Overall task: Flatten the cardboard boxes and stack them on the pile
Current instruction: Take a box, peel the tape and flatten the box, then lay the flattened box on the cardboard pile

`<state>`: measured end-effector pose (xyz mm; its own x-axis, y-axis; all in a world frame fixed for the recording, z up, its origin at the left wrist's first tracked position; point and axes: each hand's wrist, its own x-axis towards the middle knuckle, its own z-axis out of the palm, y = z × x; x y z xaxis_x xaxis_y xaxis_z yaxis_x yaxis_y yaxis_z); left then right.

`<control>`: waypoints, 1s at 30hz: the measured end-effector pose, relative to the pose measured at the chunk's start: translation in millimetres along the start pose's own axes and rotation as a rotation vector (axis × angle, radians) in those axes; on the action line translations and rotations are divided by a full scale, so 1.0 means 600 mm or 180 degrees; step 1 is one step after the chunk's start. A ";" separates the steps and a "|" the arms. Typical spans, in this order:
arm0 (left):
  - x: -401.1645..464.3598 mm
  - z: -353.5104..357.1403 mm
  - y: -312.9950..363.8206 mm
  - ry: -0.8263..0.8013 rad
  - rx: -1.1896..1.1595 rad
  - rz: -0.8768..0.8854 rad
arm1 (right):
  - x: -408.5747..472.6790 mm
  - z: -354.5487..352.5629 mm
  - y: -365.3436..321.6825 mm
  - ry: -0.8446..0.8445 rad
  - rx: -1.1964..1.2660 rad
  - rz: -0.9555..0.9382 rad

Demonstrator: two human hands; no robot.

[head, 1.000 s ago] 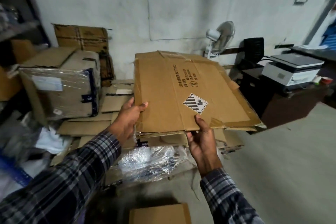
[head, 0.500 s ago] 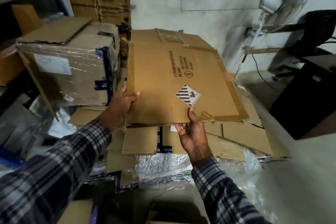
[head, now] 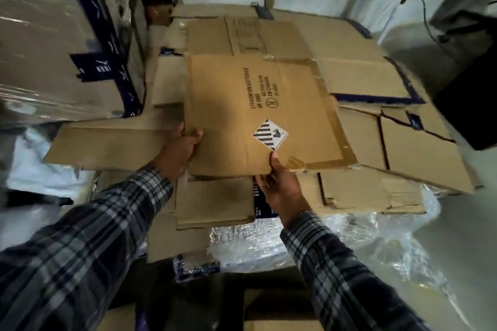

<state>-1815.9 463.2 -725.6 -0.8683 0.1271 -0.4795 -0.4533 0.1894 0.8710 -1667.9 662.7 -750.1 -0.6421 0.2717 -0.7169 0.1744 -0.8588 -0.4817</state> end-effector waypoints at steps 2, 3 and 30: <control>0.049 -0.021 -0.050 0.0074 0.0346 0.0079 | 0.039 -0.014 0.026 0.0315 -0.0351 0.0084; 0.072 -0.031 -0.074 0.0097 0.0592 0.0160 | 0.057 -0.020 0.036 0.0461 -0.0491 0.0097; -0.301 0.174 -0.274 0.1135 0.3607 0.1599 | -0.068 -0.315 0.065 -0.0342 -0.2222 -0.1094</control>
<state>-1563.4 510.7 -793.5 -0.9780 0.1925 0.0803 0.2076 0.9353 0.2864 -1493.6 700.4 -834.8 -0.8076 0.3988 -0.4346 0.3587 -0.2528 -0.8986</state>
